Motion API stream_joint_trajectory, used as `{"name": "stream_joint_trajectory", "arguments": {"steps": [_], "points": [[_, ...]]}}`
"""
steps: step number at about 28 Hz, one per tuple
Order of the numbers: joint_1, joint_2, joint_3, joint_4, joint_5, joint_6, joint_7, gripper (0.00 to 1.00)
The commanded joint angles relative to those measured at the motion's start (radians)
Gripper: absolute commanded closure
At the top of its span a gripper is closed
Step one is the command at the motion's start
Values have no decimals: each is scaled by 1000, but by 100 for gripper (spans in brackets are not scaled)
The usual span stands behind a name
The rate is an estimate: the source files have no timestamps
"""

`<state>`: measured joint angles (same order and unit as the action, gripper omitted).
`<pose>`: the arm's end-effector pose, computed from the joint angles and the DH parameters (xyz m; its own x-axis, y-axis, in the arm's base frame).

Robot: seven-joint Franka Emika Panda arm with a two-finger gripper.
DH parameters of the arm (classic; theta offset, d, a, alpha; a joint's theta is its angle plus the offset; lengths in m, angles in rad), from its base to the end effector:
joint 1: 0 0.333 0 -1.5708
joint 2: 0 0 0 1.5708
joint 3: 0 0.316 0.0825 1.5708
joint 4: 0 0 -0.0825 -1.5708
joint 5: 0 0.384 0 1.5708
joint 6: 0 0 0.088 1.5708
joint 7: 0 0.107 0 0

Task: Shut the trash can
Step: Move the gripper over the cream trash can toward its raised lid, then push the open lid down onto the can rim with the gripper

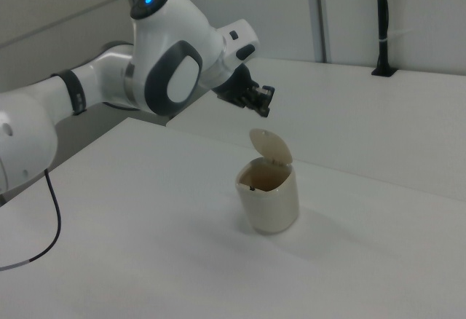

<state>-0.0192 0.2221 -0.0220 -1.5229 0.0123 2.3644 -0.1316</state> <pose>0.6758 -0.0260 0.6018 0.8119 0.0924 0.5765 0.0643 -0.9955 0.0690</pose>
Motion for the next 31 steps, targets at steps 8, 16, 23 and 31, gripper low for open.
{"name": "stream_joint_trajectory", "arguments": {"steps": [8,16,23,31], "points": [[10,121,13,30,35,174,0,100],[10,215,34,83,38,177,3,100],[10,210,42,76,52,147,37,100],[8,184,42,81,51,-85,37,100]]}}
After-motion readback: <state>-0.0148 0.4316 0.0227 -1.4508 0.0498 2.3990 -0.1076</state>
